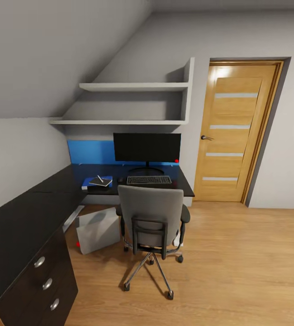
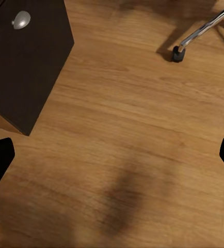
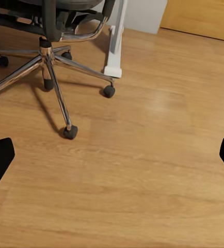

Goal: In the bedroom, organize the workspace by keeping the computer under the desk, ensuring the monitor is on the desk, placing the keyboard on the desk next to the monitor, placing the mouse on the desk next to the keyboard, moving the folder from the swivel chair onto the desk next to the mouse, stacking the notebook on top of the folder with the pen on top of the notebook, and positioning the swivel chair next to the desk.

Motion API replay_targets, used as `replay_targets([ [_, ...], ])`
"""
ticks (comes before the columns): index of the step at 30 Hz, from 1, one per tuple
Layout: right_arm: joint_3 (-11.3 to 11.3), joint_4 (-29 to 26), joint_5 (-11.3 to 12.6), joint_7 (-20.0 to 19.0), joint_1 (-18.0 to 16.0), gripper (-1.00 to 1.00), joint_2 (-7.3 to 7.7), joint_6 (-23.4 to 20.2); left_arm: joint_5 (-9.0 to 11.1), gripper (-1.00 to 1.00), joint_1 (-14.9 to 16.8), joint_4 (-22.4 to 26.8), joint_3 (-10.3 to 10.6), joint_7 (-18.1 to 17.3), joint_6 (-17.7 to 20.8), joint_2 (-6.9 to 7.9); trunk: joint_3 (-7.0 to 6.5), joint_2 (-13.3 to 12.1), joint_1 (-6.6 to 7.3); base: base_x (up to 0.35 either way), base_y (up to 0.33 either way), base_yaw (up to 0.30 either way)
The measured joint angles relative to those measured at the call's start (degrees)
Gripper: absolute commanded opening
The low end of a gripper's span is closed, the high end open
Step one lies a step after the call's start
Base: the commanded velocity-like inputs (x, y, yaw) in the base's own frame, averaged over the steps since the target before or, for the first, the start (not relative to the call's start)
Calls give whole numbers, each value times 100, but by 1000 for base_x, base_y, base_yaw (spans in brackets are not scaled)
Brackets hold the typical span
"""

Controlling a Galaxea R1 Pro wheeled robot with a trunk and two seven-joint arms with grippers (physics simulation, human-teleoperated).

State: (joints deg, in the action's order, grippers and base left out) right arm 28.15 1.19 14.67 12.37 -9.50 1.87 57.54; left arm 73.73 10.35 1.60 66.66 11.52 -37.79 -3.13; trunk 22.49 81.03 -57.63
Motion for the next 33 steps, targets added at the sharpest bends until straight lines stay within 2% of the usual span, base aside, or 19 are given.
replay_targets([
  [33, 0, 0, 0, 0, -1, 100, 0, 0, 0, 100, 0, 1, -18, 5, -2, 24, 0, 0, 0, 0, 0, 0],
])
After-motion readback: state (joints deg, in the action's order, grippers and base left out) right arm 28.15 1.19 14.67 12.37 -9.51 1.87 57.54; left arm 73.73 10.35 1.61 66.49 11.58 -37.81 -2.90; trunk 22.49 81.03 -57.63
